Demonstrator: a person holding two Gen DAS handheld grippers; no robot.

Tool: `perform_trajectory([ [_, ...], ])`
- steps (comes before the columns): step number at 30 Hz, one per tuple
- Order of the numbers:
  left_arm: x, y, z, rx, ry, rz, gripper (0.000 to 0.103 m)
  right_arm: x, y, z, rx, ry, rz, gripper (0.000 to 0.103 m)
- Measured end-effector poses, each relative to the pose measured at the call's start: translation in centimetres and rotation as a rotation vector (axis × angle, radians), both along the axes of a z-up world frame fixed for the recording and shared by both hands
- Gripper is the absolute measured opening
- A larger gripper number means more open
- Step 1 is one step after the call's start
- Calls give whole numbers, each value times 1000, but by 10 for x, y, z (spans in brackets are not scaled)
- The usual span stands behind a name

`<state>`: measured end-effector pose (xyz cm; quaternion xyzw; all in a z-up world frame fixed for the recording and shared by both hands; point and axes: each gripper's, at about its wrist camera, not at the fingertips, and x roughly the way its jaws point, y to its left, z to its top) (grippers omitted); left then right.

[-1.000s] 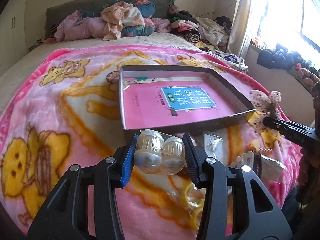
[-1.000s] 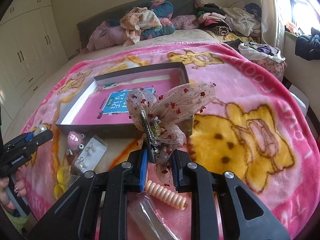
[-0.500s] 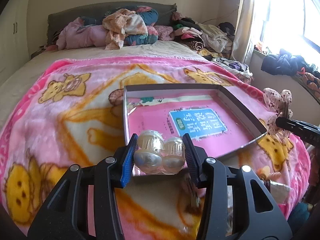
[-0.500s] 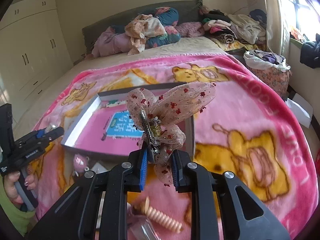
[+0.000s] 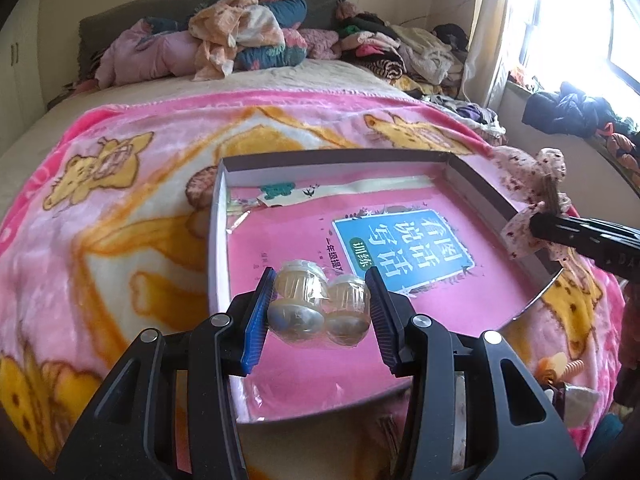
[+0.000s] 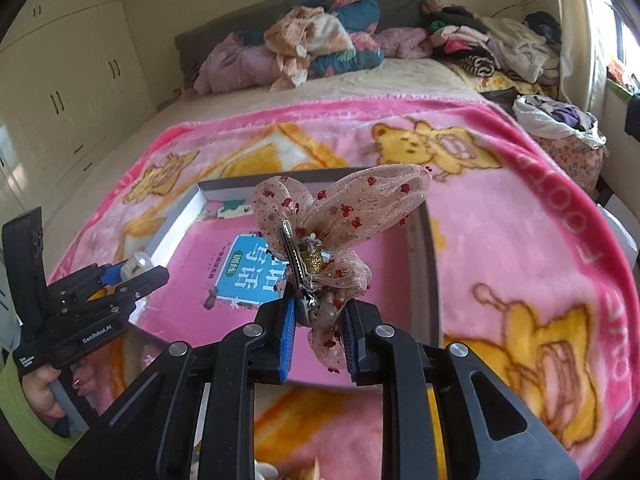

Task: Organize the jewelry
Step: 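Lower the pearl earrings into the box with left while right lowers the bow clip in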

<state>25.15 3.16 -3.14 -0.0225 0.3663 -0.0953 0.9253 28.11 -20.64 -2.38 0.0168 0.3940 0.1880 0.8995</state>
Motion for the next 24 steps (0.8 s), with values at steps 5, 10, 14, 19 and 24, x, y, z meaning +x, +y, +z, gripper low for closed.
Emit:
perform_trajectory([
  [5,5,-4,-7,23,4,3,37,11,6,-17,-30,33,-5,22],
  [10,7,-8,-12,33,5,3,37,16,4,-31,-59,50,-22,24],
  [14,6,-10,-13,39,-5,4,37,17,-2,-38,-58,55,-38,29],
  [19,4,-10,-11,37,-12,6,42,11,-6,-37,-60,35,-52,49],
  [24,1,-11,-8,41,-26,10,50,-1,-10,-28,-54,-10,-57,67],
])
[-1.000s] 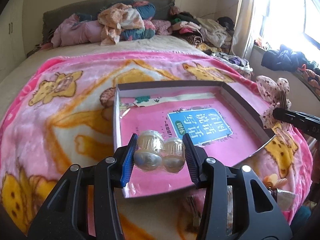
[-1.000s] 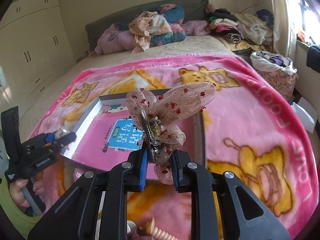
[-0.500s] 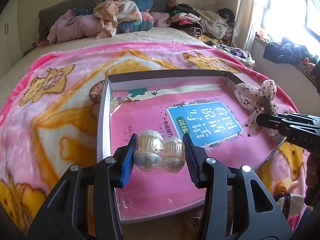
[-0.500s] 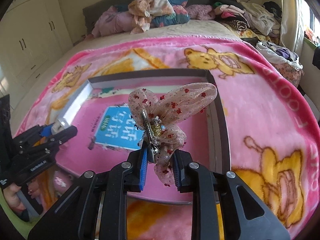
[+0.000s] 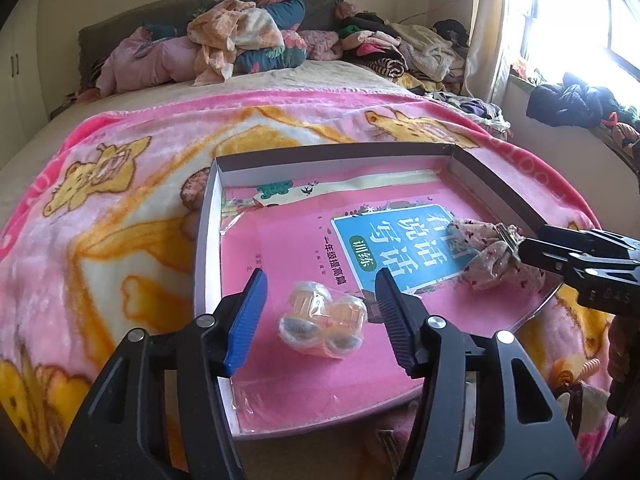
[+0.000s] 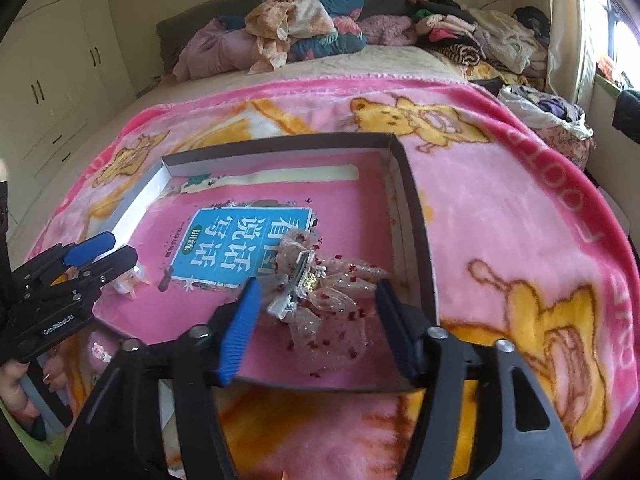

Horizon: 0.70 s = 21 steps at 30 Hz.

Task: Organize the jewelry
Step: 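Lower the pearl earrings into the box with left while right lowers the bow clip in, then open both grippers and lift them out of the box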

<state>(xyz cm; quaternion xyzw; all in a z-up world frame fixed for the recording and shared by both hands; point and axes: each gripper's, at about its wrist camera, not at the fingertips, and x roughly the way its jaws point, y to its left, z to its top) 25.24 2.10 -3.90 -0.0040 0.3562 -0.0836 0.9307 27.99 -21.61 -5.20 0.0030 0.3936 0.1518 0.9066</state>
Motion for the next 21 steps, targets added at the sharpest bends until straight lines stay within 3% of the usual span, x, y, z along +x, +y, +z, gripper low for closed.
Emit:
perform_trajectory([
  [6,-11,2,7,-7,-27,5,64,-21,-3,13,5,-52,-2,78],
  [16,-48,5,27,-30,-104,16,84,-60,-13,34,30,-127,-19,84],
  [21,-69,3,35,-32,-135,9,86,-78,-17,41,31,-153,-22,88],
])
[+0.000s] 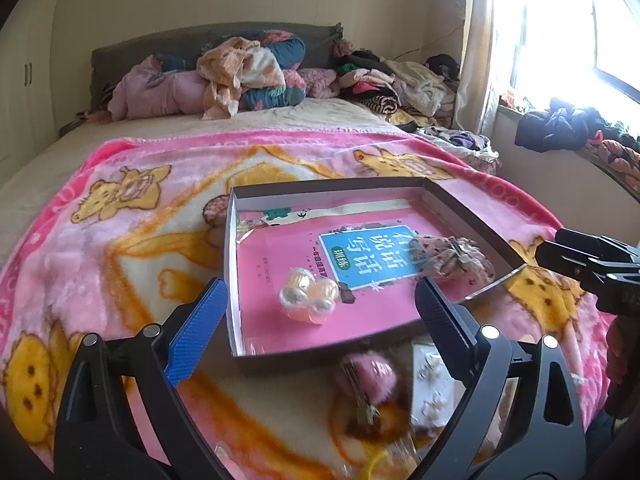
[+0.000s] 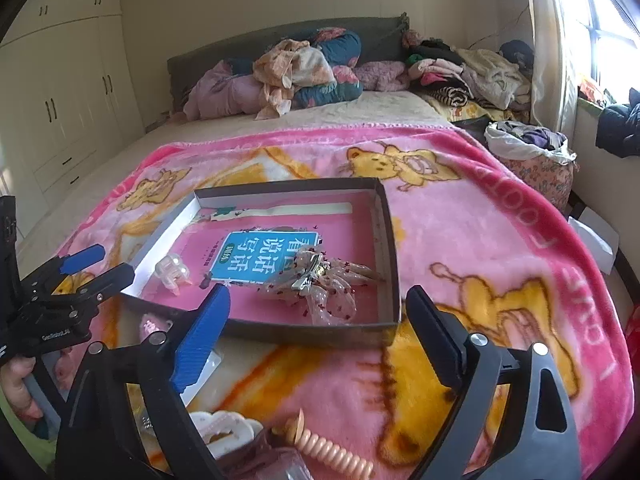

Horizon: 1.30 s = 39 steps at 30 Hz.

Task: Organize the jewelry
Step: 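Open both grippers and lift them out of the box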

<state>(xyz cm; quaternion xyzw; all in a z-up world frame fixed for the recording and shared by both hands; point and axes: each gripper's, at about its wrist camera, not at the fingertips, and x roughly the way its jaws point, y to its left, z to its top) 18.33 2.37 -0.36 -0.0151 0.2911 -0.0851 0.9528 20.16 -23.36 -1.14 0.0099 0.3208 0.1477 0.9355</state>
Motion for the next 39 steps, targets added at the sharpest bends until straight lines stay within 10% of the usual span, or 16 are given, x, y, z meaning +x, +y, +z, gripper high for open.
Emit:
perform_trajectory([
  [39,-67,-7,-7,2,-26,-65,91,-99,-10,-22,-35,2,26,89],
])
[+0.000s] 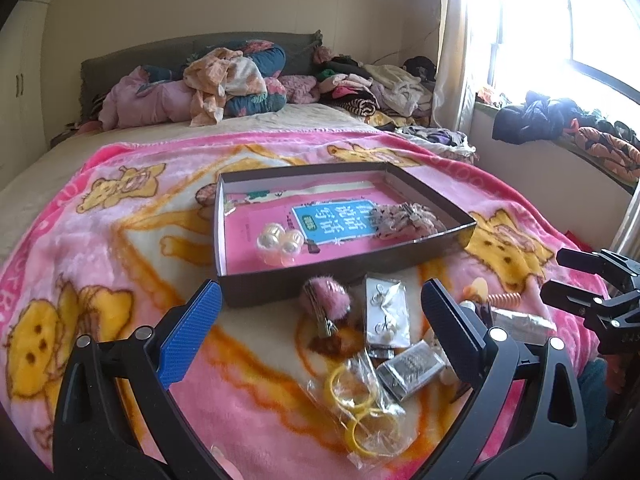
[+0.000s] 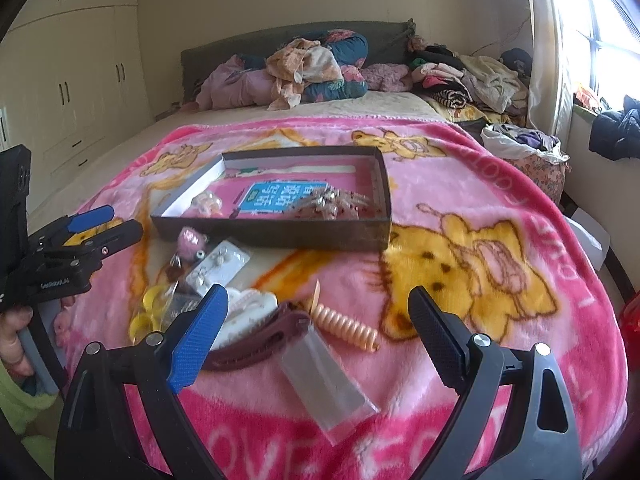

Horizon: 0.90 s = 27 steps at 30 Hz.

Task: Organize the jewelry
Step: 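Open both grippers and lift them out of the box, then grasp the pink pom-pom clip with left while right grasps the clear plastic sleeve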

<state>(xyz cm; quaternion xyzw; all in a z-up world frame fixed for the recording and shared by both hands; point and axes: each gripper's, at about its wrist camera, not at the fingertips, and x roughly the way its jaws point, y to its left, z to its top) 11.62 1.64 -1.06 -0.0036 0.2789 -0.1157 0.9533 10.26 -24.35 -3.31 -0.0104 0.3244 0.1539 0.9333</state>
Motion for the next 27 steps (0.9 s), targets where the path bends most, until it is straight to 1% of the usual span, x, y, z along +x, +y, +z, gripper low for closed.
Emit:
perform_trajectory([
  [10,-5,-2,-15,5,42,-19,91,-10,-4,-21,-45,50,-3,89],
  [18,6,-4,-27,3,89,-18,91,-5,-4,-37,-78,115,10,89],
  [21,14,-4,-31,4,104,-8,91,1,4,-44,-138,149,32,89],
  [27,33,1,-42,-22,152,12,91,8,16,-55,-224,181,59,88],
])
